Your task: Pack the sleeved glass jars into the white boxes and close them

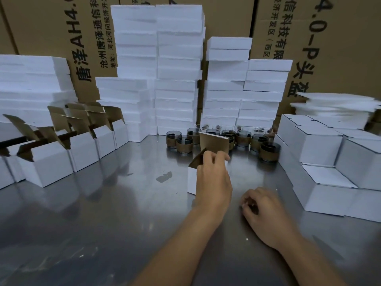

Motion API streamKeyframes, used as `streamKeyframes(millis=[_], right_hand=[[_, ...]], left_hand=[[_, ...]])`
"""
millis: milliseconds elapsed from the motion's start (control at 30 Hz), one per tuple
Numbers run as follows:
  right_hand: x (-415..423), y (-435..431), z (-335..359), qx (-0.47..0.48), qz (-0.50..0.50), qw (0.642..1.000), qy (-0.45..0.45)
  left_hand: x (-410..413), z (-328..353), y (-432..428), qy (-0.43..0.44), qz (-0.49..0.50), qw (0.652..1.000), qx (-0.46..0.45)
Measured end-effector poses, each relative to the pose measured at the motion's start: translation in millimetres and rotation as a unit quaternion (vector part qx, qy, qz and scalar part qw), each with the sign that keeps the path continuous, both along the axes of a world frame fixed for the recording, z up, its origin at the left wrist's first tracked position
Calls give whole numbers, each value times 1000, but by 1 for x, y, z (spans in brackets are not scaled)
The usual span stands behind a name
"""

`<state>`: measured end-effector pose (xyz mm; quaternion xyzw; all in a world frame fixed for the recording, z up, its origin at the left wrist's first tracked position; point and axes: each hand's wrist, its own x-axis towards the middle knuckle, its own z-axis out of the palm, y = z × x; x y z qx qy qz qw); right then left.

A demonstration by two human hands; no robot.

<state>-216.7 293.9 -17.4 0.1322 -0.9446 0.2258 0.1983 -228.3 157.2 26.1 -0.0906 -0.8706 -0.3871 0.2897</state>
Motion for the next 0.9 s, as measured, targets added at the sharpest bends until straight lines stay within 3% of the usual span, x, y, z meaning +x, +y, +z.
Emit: streamKeyframes(millis=[233,400,467,533,633,700,800,900], right_hand=[[0,0,-1,2,0,1000,-1],[1,0,-2,6,-4,1000,0],[1,0,-3,12,-8,1000,8],[0,-1,-3,20,-9,1000,16],[-2,-2,-3,33,-16,999,9],[-3,-4,-3,42,-26,999,3],[-6,-6,-2,52,-24,998,5],[-8,-8,0,79,-29,996,6]], left_hand=[[-12,1,12,4,11,1000,-22],[-18,18,11,110,64,978,-163],[-24,31,-2,174,58,972,-147],[-37,47,-22,211,53,973,-72],[-74,62,-57,169,33,985,25],[-104,60,-77,120,57,991,-13],[-143,40,-97,-21,76,991,-103],[-173,16,-101,-129,46,987,-90]])
